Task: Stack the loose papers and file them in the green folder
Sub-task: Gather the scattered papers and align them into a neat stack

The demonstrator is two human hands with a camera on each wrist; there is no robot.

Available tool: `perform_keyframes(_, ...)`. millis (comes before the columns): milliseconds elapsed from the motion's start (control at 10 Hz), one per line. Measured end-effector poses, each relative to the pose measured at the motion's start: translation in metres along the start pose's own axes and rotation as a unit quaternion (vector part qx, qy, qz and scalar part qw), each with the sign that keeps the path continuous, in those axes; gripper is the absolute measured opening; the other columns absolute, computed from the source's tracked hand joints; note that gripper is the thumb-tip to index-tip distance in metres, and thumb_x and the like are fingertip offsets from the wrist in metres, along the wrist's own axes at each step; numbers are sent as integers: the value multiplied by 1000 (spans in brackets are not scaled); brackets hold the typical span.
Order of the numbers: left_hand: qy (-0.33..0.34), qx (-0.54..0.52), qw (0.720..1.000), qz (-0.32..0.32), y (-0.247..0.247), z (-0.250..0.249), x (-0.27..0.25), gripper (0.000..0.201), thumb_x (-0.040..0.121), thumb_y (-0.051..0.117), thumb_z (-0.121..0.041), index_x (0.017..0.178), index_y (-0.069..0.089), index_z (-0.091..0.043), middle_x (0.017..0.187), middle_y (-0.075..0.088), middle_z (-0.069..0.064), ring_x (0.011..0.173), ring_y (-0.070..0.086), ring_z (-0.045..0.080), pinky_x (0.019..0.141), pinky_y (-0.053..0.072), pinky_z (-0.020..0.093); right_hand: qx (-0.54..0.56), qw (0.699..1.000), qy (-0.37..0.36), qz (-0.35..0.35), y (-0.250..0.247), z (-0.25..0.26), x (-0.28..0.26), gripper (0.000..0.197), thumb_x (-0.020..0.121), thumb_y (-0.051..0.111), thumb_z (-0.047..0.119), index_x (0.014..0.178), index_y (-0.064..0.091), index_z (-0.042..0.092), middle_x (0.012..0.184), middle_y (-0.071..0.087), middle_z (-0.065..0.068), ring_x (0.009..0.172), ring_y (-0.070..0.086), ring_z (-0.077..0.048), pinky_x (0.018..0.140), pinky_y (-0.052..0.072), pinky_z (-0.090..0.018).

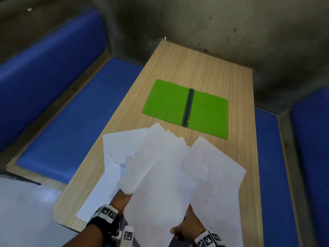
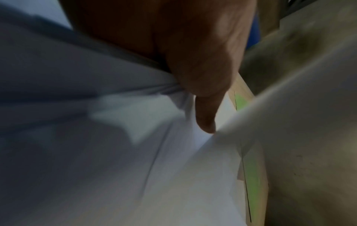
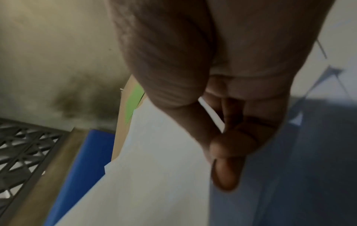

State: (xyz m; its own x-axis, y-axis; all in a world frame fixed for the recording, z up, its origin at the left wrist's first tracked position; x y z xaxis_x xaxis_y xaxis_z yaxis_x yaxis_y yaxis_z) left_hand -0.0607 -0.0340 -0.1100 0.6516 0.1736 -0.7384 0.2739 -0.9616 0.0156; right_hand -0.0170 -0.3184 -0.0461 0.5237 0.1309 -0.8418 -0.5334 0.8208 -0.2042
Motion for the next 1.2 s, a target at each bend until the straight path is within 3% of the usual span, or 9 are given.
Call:
perform_keyframes(100,-7,7,990,-143,6,-8,5,39,105,30,3,139,47,-2,141,54,18,132,51,21,117,26,25,-108,994,-9,14,-18,-11,7,156,18,97,38,144,5,47,134,52,5,117,57,-25,87,57,-45)
perform_keyframes(200,41,215,975,-50,23,-33,-3,46,80,79,-18,121,59,-16,114,70,9,100,67,27,84,55,36,-113,994,3,2,-52,-4,-2,138,33,91,15,143,11,39,116,62,-3,97,65,-24,72,60,-37)
perform_keyframes(300,21,115,993,-31,17,-37,-3,60,59,84,-29,114,62,-24,105,74,1,92,71,23,78,57,38,-92,995,-7,-27,-95,4,-17,105,49,77,-5,138,28,23,99,69,-8,84,67,-24,59,55,-28)
perform_keyframes(500,18,117,992,39,6,-53,-4,63,50,79,-15,112,67,-14,97,77,7,97,71,27,89,55,42,-90,987,-97,-96,-135,18,-28,58,76,48,-11,114,58,31,104,72,6,102,66,-12,97,51,-37)
perform_keyframes(700,5,2,998,70,16,-62,-14,66,57,91,-38,114,66,-17,109,76,3,106,69,23,97,50,39,-145,978,-109,-104,-75,36,1,62,91,45,-2,143,39,30,85,57,-1,68,53,-13,61,41,-13)
perform_keyframes(800,6,-18,997,69,17,-61,-19,71,57,86,-52,116,63,-21,111,76,-4,107,68,15,97,48,36,-151,976,-125,-95,-40,42,10,58,90,50,1,143,41,24,87,53,13,80,52,-4,81,39,-13)
perform_keyframes(1000,51,46,997,43,8,-39,-19,93,40,94,-55,121,64,-21,110,76,-2,105,72,20,99,51,50,-74,975,-84,-192,-26,54,24,19,86,68,26,102,58,22,97,66,-1,89,63,-18,68,45,-13)
perform_keyframes(1100,64,32,997,27,-4,-43,-22,75,49,94,-41,116,64,-25,111,76,-2,107,70,21,101,49,50,29,955,10,-296,-48,64,34,37,83,69,37,104,58,8,99,61,-7,93,62,-27,80,49,-26)
perform_keyframes(1200,74,6,997,-2,-20,-59,-32,62,61,86,-27,118,64,-22,110,77,-2,106,70,22,97,51,46,61,945,78,-313,-60,71,45,49,77,74,47,67,59,1,67,62,-9,63,62,-25,60,48,-28)
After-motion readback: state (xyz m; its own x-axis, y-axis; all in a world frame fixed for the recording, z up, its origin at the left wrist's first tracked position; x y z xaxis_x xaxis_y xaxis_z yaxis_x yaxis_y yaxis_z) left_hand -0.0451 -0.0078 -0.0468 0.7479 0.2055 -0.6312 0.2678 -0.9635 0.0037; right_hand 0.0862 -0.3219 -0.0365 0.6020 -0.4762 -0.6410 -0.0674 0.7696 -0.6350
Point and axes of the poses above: each hand's wrist, its own x-axis towards the middle knuckle, its own y-axis out of the palm, z = x × y, the point moved 1 cm from there along x, towards the middle knuckle
